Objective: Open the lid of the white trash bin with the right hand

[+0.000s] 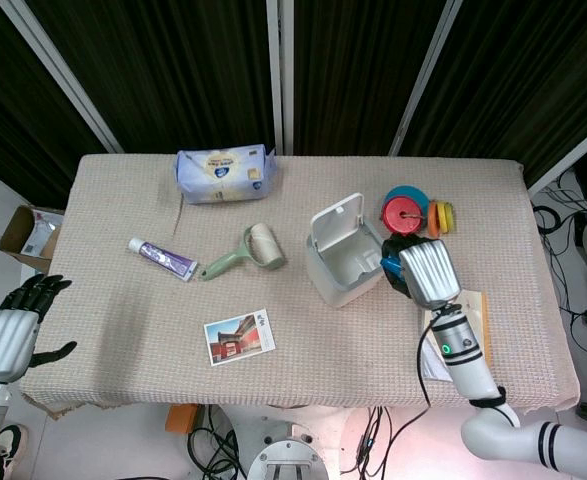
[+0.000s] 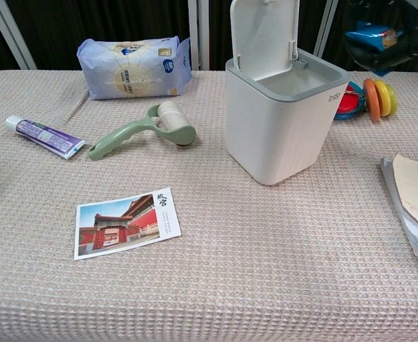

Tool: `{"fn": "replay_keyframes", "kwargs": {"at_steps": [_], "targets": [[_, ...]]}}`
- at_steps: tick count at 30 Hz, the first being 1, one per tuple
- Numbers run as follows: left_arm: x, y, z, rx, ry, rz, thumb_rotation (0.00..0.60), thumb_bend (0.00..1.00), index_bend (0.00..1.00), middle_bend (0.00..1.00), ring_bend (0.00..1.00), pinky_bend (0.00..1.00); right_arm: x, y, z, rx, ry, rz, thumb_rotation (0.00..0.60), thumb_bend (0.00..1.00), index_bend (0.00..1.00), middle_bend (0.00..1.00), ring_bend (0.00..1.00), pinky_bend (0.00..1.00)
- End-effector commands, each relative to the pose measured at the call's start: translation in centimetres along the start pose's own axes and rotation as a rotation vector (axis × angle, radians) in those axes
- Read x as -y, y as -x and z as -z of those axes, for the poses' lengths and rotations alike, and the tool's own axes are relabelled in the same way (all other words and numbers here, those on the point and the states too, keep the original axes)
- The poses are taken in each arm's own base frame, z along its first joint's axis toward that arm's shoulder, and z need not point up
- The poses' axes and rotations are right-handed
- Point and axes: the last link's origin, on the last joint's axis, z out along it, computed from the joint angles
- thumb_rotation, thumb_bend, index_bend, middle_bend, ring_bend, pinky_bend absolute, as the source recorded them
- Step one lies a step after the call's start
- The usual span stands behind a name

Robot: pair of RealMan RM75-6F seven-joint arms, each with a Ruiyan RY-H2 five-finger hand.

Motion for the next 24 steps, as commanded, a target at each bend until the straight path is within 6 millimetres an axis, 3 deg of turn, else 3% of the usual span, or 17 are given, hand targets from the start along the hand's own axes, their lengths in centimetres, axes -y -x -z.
{"fn": "replay_keyframes", "kwargs": {"at_steps": [1, 3, 5, 7, 8, 12, 17, 20, 24], "targets": [[0.0, 0.0, -0.1, 0.0, 0.001, 0.0, 0.6, 0.03, 0.18, 0.14, 0.09, 0.23, 1.7, 0.8, -2.6, 0.005, -0.024, -0.004, 0.6, 0.44, 0.68, 0.53, 0.53, 0.81], [0.1, 0.0, -0.1, -0.003, -0.004, 0.002, 0.6, 0.03, 0.18, 0.14, 0.09, 0.23, 2.4, 1.3, -3.1, 0.013, -0.035, -0.009, 0.6, 0.4, 0.61, 0.48, 0.45, 0.72], [0.2, 0.0, -0.1, -0.003, -0.008, 0.003, 0.6, 0.03, 0.18, 0.14, 0.09, 0.23, 2.8, 1.8, -3.3, 0.033, -0.049, -0.019, 0.6, 0.27, 0.35, 0.27, 0.18, 0.4], [0.3, 0.0, -0.1, 0.0, -0.009, 0.004, 0.6, 0.03, 0.18, 0.14, 0.09, 0.23, 3.1, 2.1, -3.3, 0.053, -0.069, -0.035, 0.6, 0.13, 0.1, 0.08, 0.02, 0.13], [0.2, 0.0, -0.1, 0.0, -0.008, 0.004, 0.6, 0.03, 0.18, 0.14, 0.09, 0.23, 3.2, 2.1, -3.2, 0.055, -0.074, -0.046, 0.6, 0.06, 0.02, 0.02, 0.0, 0.04], [0.1, -0.1, -0.1, -0.002, -0.002, 0.003, 0.6, 0.03, 0.18, 0.14, 0.09, 0.23, 3.0, 1.9, -2.7, 0.036, -0.077, -0.089, 0.6, 0.0, 0.0, 0.0, 0.0, 0.0], [0.0, -0.3, 0.1, -0.015, 0.001, 0.005, 0.6, 0.03, 0.18, 0.14, 0.08, 0.23, 1.5, 0.6, 0.0, 0.015, -0.067, -0.064, 0.6, 0.06, 0.0, 0.0, 0.0, 0.0], [0.0, -0.5, 0.3, -0.025, 0.003, 0.006, 0.6, 0.03, 0.18, 0.14, 0.08, 0.23, -0.9, -0.4, 4.2, 0.01, -0.021, 0.016, 0.6, 0.07, 0.0, 0.0, 0.0, 0.0], [0.0, -0.7, 0.5, -0.036, 0.002, 0.01, 0.6, 0.03, 0.18, 0.14, 0.09, 0.23, -5.0, -1.4, 11.9, 0.054, 0.127, 0.131, 0.6, 0.08, 0.0, 0.0, 0.0, 0.0]]}}
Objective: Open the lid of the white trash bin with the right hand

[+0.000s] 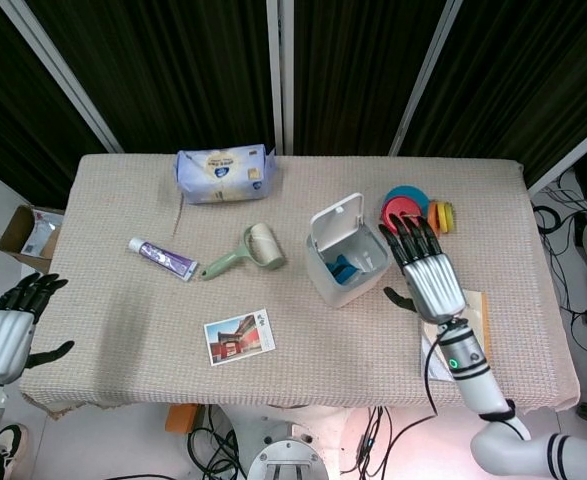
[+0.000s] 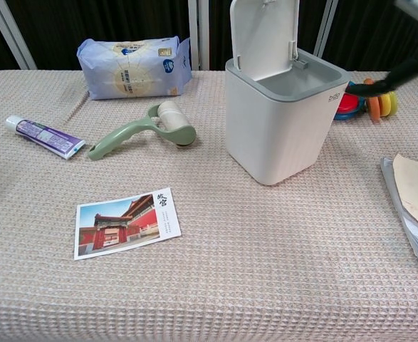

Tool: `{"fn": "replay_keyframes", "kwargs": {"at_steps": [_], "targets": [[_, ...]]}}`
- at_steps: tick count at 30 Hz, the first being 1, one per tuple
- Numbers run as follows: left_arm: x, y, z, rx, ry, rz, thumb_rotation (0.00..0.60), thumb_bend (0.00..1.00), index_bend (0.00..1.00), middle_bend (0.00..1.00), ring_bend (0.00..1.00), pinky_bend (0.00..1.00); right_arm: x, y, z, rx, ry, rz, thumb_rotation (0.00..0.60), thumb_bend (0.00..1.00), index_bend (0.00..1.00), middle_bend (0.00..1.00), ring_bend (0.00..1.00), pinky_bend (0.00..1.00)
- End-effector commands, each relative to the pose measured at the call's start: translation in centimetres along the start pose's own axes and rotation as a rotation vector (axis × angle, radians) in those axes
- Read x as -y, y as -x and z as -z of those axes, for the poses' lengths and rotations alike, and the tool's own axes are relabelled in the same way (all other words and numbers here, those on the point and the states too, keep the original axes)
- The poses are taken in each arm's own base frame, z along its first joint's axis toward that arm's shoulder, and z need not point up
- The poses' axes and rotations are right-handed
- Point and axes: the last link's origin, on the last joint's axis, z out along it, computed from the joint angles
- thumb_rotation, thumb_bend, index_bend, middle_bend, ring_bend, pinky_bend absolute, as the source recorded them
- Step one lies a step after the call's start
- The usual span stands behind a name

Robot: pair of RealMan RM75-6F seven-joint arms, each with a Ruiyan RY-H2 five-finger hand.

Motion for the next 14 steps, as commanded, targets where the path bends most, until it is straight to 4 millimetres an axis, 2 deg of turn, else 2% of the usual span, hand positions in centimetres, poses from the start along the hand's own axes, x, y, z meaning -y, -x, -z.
{"fn": "replay_keyframes", "kwargs": {"at_steps": [1, 3, 7, 10, 14], "targets": [[0.0, -0.1, 0.1, -0.008, 0.001, 0.001, 0.6, 0.03, 0.18, 0.14, 0.09, 0.23, -4.3, -1.2, 8.7, 0.048, 0.153, 0.112, 0.6, 0.08, 0.0, 0.0, 0.0, 0.0], [0.0, -0.1, 0.1, -0.01, 0.0, 0.0, 0.6, 0.03, 0.18, 0.14, 0.08, 0.23, -6.3, -1.3, 12.2, 0.066, 0.245, 0.115, 0.6, 0.08, 0.0, 0.0, 0.0, 0.0], [0.0, 0.0, 0.1, -0.008, -0.004, -0.003, 0.6, 0.03, 0.18, 0.14, 0.09, 0.23, -9.0, -1.5, 17.3, 0.078, 0.372, 0.114, 0.6, 0.1, 0.0, 0.0, 0.0, 0.0], [-0.1, 0.0, 0.1, -0.012, 0.0, -0.008, 0.6, 0.03, 0.18, 0.14, 0.09, 0.23, -10.2, -1.5, 19.2, 0.072, 0.414, 0.124, 0.6, 0.1, 0.0, 0.0, 0.0, 0.0], [-0.2, 0.0, 0.1, -0.017, 0.005, -0.012, 0.6, 0.03, 0.18, 0.14, 0.09, 0.23, -10.5, -1.4, 19.5, 0.064, 0.411, 0.125, 0.6, 0.11, 0.0, 0.0, 0.0, 0.0]]}}
